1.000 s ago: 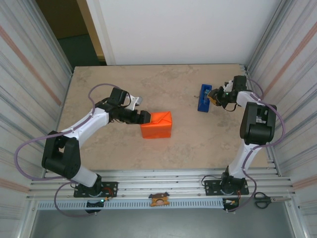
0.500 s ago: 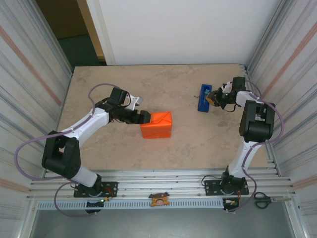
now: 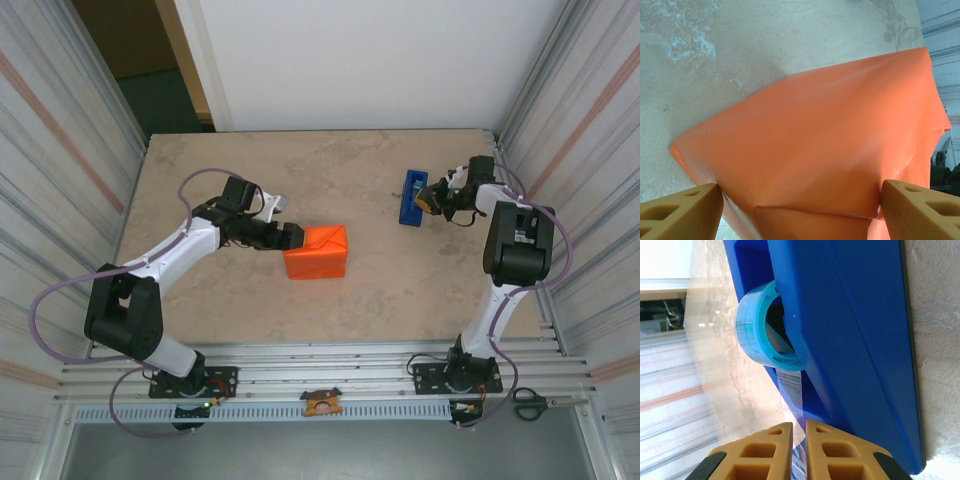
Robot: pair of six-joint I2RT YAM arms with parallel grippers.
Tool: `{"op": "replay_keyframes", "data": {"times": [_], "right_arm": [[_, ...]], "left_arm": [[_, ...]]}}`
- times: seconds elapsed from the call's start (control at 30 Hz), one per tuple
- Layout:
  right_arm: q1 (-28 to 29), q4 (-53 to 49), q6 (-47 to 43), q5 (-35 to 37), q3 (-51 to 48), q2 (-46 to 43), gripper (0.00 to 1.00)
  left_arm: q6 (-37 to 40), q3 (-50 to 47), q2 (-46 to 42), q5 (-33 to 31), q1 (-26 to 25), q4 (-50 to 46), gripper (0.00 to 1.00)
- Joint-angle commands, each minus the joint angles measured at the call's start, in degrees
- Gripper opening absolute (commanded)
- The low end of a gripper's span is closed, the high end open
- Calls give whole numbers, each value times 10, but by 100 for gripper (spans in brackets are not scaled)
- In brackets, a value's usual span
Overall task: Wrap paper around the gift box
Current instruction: Tear off the tape with the cutter.
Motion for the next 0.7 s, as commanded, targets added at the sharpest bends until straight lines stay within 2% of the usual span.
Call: {"op": "replay_keyframes", "data": {"times": [0.0, 0.2, 0.5, 0.67], "right_arm": [[0, -15, -12, -13, 15, 6, 11], [0, -16, -2, -21, 23, 0, 0], [-1, -13, 43, -50, 40, -47, 0], [1, -11, 62, -59, 12, -70, 0]], "left_arm": [[18, -2, 22, -8, -16, -24, 81], [19, -4, 23, -8, -16, -23, 81], [20, -4, 27, -14, -17, -25, 81], [24, 3, 32, -13, -18, -29, 81]]}}
